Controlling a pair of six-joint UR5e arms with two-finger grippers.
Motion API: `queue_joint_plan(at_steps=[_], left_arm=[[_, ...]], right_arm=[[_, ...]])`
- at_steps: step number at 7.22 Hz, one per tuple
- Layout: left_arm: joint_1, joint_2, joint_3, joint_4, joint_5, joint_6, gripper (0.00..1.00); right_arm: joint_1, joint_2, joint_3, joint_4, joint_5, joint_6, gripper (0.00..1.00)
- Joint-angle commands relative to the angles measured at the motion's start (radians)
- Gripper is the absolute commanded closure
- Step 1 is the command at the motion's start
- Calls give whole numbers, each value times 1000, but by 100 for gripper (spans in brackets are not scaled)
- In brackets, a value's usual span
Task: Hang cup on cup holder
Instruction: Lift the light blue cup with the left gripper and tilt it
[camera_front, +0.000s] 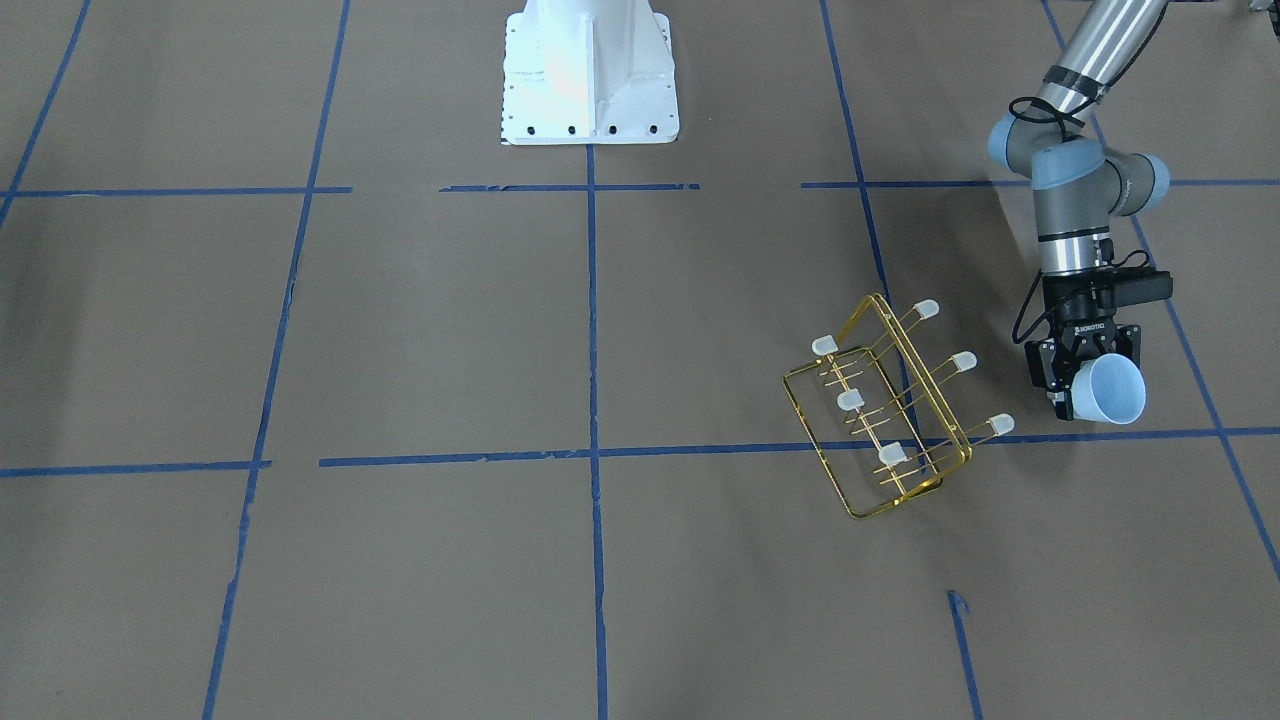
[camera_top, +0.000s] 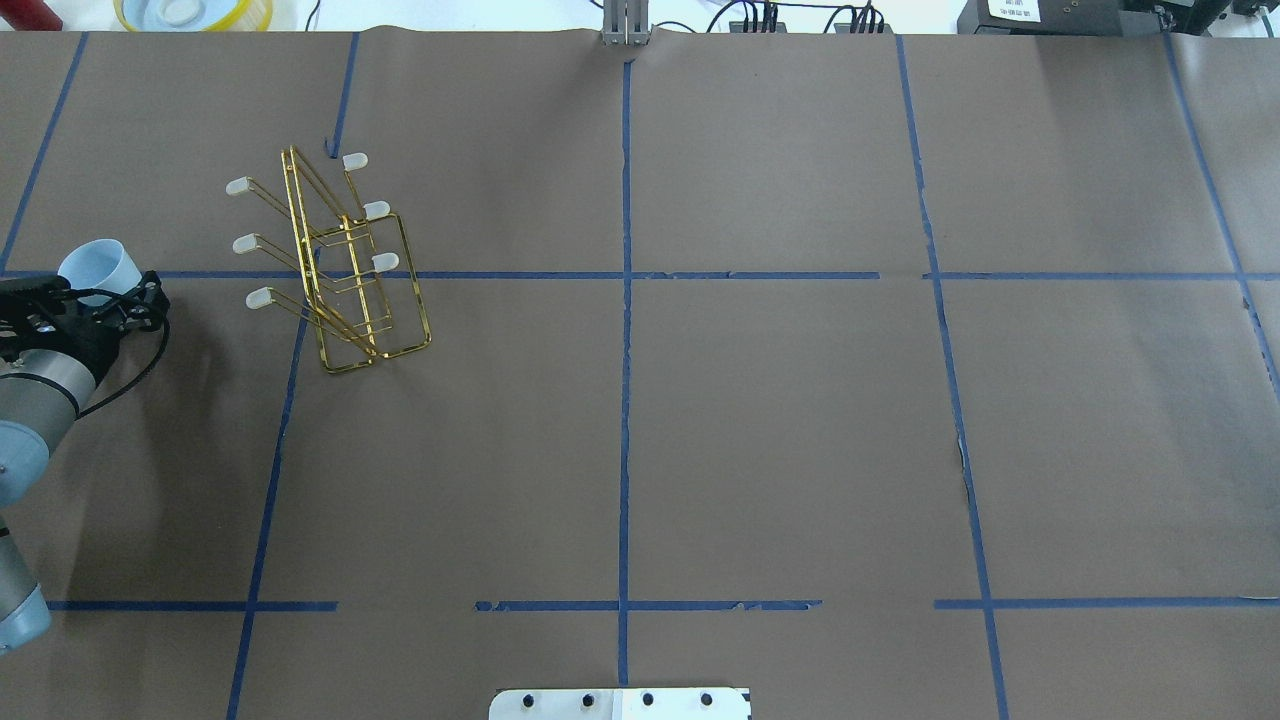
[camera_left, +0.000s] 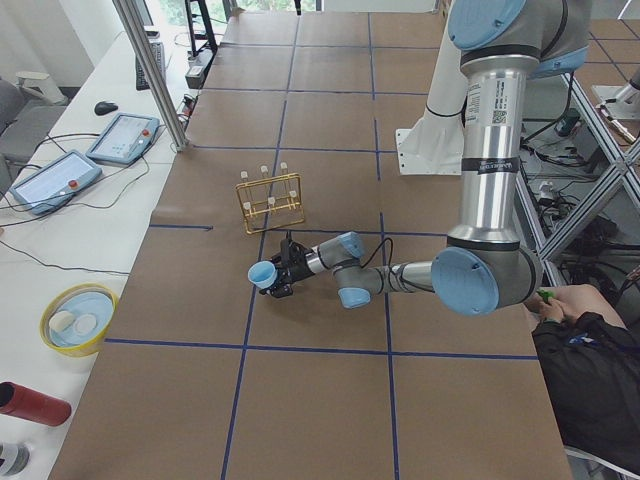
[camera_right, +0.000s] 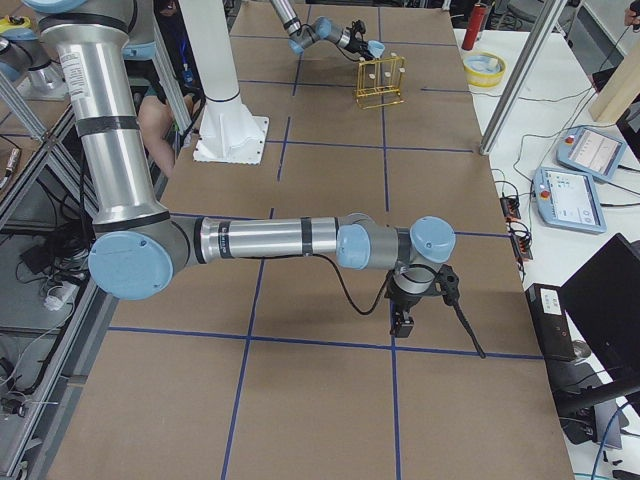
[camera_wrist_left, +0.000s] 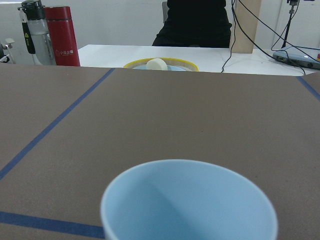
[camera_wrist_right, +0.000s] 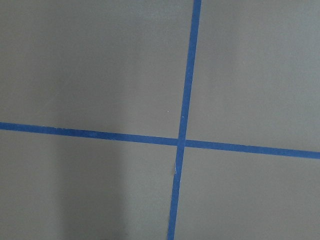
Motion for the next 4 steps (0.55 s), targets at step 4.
queue_joint_plan(at_steps=[4], left_arm=[[-8, 117, -233, 7, -82, 30, 79]], right_arm=[[0, 0, 0, 0, 0, 2, 0]])
